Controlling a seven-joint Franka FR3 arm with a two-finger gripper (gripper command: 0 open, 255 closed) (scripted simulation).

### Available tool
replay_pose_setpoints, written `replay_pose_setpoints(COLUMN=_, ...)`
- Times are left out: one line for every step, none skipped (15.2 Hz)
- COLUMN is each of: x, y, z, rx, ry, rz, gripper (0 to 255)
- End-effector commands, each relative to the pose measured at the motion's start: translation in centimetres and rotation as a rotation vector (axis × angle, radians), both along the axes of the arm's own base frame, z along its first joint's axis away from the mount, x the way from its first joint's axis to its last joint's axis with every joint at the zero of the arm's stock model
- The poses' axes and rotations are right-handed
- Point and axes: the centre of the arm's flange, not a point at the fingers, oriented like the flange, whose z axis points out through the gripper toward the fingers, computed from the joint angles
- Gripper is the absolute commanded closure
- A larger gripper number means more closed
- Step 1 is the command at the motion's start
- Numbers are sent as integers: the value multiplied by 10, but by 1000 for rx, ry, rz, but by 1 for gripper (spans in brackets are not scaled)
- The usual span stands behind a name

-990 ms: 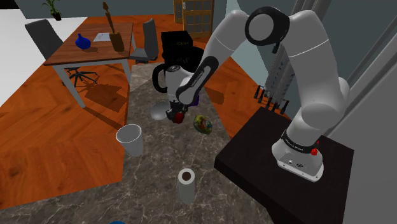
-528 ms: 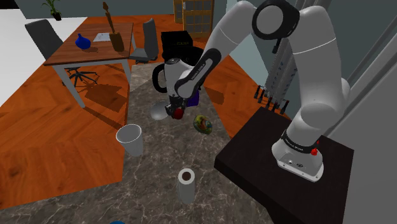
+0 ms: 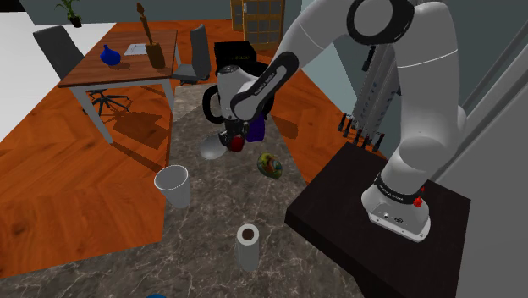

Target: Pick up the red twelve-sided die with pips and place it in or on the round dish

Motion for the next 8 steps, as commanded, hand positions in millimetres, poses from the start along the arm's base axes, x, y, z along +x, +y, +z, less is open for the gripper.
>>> replay_pose_setpoints(x=0, y=1, z=11, rx=0, ry=0, rz=0, gripper=255)
replay_pose_setpoints(x=0, y=1, z=17, rx=0, ry=0, rz=0, gripper=255)
replay_pose_setpoints(x=0, y=1, z=22, rx=0, ry=0, rz=0, gripper=255)
replay_pose_setpoints(x=0, y=1, z=25, rx=0, ry=0, rz=0, gripper=255)
replay_pose_setpoints(x=13, y=2, z=25, rx=0, ry=0, rz=0, gripper=255)
replay_pose_setpoints(x=26, y=2, z=25, rx=0, ry=0, rz=0, gripper=255)
replay_pose_setpoints(x=39, y=2, z=25, rx=0, ry=0, rz=0, gripper=255)
replay_pose_setpoints(x=52, y=3, z=24, rx=0, ry=0, rz=0, gripper=255)
